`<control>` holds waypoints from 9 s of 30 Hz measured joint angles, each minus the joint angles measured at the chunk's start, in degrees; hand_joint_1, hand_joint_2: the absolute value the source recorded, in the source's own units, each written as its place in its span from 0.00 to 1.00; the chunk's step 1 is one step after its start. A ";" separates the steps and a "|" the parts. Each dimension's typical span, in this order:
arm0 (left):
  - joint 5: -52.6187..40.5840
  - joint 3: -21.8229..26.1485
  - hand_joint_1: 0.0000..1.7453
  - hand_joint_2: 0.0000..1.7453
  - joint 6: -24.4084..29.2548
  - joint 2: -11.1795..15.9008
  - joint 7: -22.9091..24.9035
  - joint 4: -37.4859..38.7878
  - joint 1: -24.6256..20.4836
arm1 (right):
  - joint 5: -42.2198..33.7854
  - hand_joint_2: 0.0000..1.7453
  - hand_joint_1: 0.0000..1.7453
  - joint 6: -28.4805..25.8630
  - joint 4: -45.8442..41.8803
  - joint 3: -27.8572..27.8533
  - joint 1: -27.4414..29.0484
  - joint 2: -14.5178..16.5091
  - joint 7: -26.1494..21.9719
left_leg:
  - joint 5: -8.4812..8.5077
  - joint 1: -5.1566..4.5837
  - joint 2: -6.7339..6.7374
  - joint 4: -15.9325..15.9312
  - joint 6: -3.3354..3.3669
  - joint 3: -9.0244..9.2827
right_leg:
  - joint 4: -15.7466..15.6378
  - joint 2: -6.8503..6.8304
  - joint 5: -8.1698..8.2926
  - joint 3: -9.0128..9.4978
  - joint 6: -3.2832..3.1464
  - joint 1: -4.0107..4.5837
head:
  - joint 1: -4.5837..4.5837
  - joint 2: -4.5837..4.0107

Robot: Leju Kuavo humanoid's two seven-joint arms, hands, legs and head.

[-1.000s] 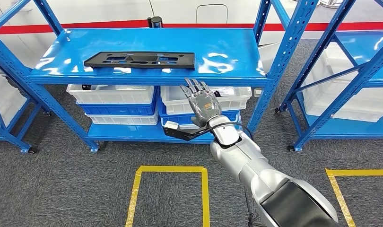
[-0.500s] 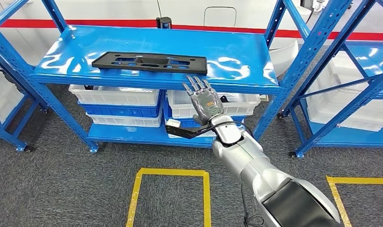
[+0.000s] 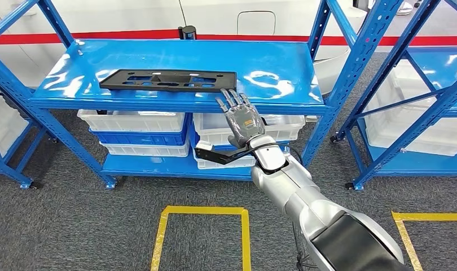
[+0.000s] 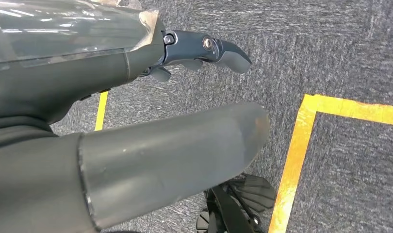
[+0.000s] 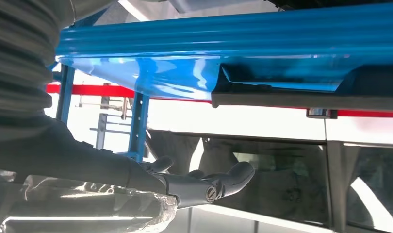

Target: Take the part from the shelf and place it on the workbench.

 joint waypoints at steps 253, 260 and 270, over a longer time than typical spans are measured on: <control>-7.26 5.10 0.00 1.00 2.90 -1.63 -0.68 0.31 -2.39 | -13.94 1.00 1.00 6.84 -34.27 -8.93 3.38 -14.86 -13.13 | 11.61 -0.91 0.77 -15.24 1.99 3.96 | 0.76 -0.07 -4.22 3.63 2.97 0.70 | 1.48 0.00; -7.28 5.20 0.00 1.00 2.94 -1.63 -0.49 0.31 -2.36 | -13.51 1.00 1.00 6.78 -34.07 -9.16 2.72 -14.92 -13.12 | 0.27 -0.17 0.22 0.06 0.05 -1.08 | 0.33 -0.41 -0.29 -0.15 0.38 -0.30 | 1.17 0.00; -7.46 5.20 0.00 1.00 2.95 -1.73 -0.05 0.31 -3.02 | -11.70 1.00 1.00 6.13 -34.04 -9.69 2.81 -14.93 -11.63 | 4.63 -0.20 -0.10 -15.02 1.30 10.51 | 1.04 -0.36 3.04 -4.43 4.24 -0.02 | 1.00 0.00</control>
